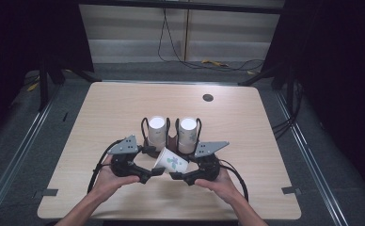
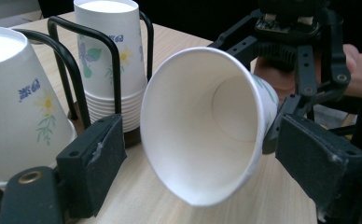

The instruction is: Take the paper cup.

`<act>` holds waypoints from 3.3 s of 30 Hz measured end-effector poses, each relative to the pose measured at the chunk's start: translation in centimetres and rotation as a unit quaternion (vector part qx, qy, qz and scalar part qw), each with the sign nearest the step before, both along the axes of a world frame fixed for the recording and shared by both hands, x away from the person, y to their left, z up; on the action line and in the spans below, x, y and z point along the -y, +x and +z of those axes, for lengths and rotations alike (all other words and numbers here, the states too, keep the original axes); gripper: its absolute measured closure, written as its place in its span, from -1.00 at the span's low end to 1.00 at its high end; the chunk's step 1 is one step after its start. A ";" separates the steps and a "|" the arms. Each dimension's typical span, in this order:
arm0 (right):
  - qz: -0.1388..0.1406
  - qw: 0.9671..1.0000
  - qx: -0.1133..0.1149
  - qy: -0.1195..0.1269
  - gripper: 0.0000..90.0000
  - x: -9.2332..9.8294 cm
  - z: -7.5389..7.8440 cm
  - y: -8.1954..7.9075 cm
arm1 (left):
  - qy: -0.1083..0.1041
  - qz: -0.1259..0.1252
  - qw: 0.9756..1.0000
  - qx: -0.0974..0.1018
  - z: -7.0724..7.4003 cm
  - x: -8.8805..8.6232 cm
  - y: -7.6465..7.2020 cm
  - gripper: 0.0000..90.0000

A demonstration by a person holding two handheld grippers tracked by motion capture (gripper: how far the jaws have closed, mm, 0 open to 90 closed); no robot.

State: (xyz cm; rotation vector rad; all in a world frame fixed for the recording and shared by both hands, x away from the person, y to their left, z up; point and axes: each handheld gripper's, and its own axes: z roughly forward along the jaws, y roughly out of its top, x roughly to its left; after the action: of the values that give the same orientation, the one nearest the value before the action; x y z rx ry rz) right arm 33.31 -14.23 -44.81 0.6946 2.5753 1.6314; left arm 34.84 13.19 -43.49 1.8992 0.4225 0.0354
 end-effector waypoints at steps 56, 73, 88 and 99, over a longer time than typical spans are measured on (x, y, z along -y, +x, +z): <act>0.052 0.998 0.034 0.015 -0.18 -0.8 0.0 -0.5 | -0.057 -0.065 0.995 -0.059 -1.1 0.5 0.5 -0.55; 0.046 0.999 0.006 0.002 -0.39 -1.0 -0.2 -0.2 | -0.052 -0.074 0.995 -0.041 -0.7 0.5 0.1 -0.34; 0.028 0.999 0.003 -0.020 -0.67 -1.5 -0.2 -0.1 | -0.046 -0.050 0.997 -0.028 -0.4 -0.8 0.0 -0.34; -0.018 0.999 0.009 -0.050 -0.66 -0.6 -0.3 0.0 | -0.040 -0.021 0.999 -0.024 -0.2 -1.8 0.2 -0.35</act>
State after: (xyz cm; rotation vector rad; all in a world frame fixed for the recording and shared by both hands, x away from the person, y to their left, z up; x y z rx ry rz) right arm 33.27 -13.58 -45.14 0.7133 2.5948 1.4804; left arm 35.08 14.96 -43.73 1.8322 0.4101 -0.0539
